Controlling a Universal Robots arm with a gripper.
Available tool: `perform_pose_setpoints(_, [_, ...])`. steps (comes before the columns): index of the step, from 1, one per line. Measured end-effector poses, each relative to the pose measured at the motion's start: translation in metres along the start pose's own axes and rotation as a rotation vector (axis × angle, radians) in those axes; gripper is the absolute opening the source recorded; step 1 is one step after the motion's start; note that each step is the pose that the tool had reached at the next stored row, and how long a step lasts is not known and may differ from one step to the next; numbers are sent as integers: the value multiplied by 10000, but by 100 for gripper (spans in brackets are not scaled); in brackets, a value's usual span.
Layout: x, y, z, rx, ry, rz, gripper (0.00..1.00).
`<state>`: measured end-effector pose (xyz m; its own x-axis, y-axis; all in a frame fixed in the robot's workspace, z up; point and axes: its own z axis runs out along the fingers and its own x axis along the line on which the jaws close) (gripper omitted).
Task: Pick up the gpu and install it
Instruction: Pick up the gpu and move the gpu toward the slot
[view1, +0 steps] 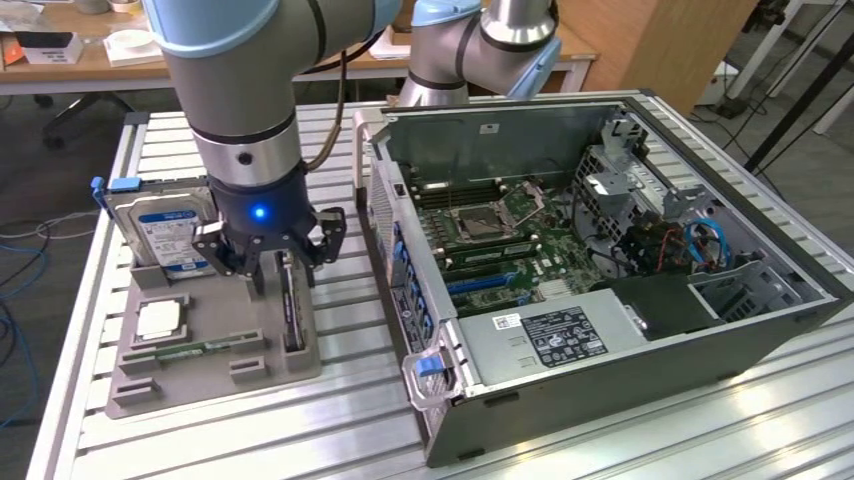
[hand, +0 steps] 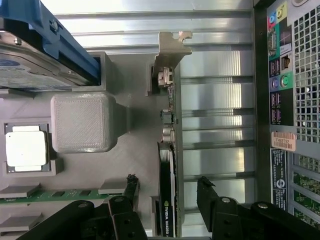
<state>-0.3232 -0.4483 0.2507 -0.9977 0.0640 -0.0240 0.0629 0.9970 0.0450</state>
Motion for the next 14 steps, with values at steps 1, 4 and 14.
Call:
perform_pose_setpoints(1, [0,0,3,1,1,0,59])
perform_pose_setpoints(4, [0,0,3,1,1,0,59])
perform_pose_setpoints(14, [2,-3,67,0,0,0,59])
